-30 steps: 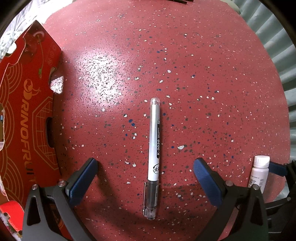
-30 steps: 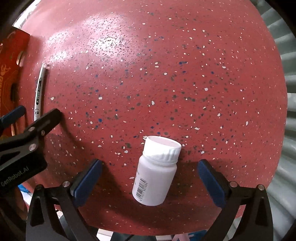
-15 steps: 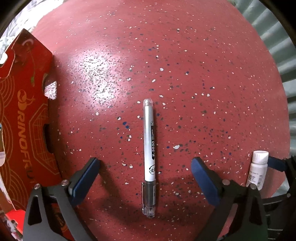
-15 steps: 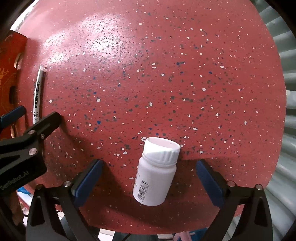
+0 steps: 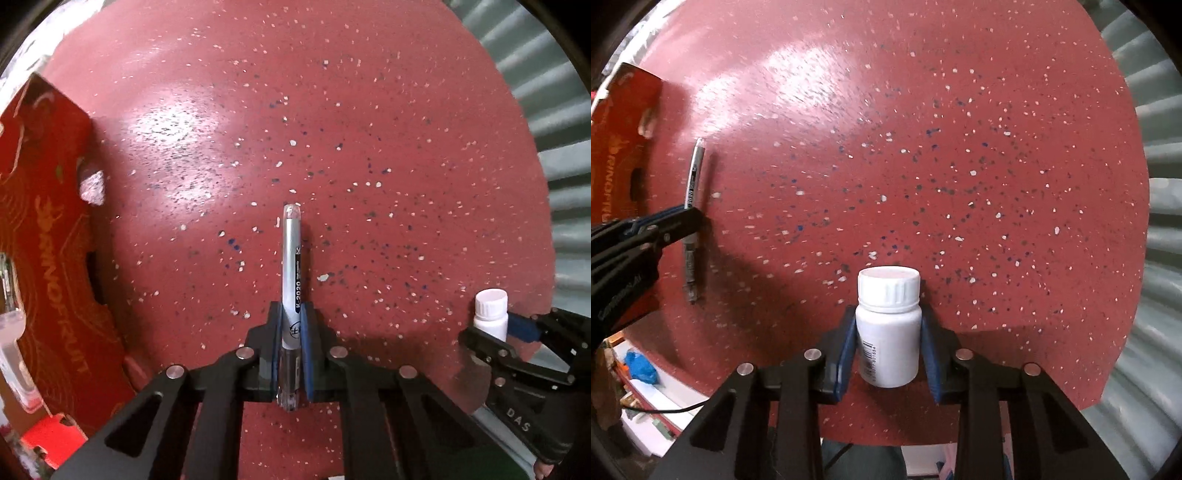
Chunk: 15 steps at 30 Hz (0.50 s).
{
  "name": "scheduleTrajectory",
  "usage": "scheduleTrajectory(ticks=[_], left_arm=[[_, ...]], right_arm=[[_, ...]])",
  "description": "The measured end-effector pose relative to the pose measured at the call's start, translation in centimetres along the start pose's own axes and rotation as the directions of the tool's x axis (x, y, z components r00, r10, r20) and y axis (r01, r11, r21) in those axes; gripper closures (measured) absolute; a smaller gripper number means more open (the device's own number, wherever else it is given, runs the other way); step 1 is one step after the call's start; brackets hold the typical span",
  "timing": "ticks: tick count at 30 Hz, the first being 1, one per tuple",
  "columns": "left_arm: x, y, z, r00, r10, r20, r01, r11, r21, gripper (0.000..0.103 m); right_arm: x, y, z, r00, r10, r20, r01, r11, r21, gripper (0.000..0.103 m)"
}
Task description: Organize rigid objects
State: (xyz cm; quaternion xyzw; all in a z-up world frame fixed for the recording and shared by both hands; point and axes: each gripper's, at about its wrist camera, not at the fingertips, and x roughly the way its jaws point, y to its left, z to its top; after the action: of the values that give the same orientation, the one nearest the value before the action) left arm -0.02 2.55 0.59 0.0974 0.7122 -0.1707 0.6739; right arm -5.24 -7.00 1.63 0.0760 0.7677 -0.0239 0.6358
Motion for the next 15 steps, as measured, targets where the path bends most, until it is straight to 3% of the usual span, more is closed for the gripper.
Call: scheduleTrajectory(ticks=[8,15], left_arm=[[-2.4,0.9,-1.7,0.998,-0.058,0.019,0.058,0.998,0.005,0.093],[-1.3,1.9,-2.5,1.0,-0.018,0.004,0.018,1.0,-0.013,0.093]], right_arm=[[-4.0,-1.6,-1.4,0.994,0.091,0.067,-0.093,0.996,0.017,0.069],[-6.2,-1.9,-2.2,0.993,0.081,0.085,-0.084,0.996,0.028,0.069]])
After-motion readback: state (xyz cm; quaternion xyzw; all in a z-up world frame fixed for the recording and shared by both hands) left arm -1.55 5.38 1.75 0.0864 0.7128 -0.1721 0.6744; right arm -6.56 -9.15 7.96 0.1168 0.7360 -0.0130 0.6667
